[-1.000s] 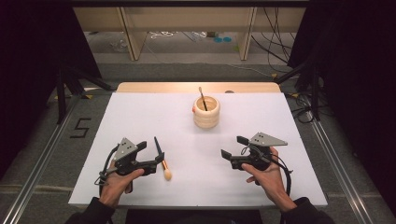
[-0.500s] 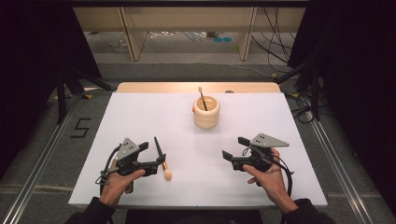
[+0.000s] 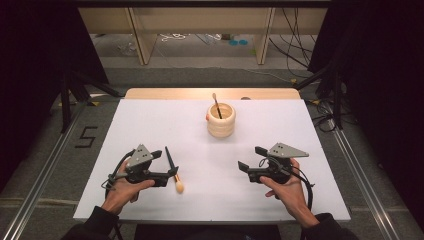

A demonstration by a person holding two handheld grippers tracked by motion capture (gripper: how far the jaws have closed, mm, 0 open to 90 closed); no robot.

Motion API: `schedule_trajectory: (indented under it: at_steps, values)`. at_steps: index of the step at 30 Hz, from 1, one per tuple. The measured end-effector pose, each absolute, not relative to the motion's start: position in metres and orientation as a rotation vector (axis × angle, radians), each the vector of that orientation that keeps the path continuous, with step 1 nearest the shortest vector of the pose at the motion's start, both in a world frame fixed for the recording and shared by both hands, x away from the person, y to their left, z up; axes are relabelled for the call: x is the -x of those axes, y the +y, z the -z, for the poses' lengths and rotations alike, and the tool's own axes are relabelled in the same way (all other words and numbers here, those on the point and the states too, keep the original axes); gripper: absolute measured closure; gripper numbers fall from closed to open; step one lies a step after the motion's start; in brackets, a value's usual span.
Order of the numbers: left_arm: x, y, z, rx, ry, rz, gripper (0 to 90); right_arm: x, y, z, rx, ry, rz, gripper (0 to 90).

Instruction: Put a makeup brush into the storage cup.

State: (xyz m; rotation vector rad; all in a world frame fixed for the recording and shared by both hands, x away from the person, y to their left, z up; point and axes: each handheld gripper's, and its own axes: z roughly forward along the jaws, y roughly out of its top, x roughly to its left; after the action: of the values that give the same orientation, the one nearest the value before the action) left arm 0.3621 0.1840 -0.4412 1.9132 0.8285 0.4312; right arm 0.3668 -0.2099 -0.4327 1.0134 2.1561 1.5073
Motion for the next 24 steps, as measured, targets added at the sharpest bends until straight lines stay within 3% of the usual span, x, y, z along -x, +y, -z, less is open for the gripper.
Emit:
schedule_trajectory:
  at_steps: [12,24]
  values:
    - [-0.390,0.179,0.429,-2.146,0.598,-0.396,19.6,-0.369,-0.207,0.434,-1.004,2.183,-1.512,16.2]
    - [-0.422,0.179,0.431,-2.346,0.470,-0.257,22.4,-0.370,-0.205,0.435,-1.000,2.198,-1.497,16.8]
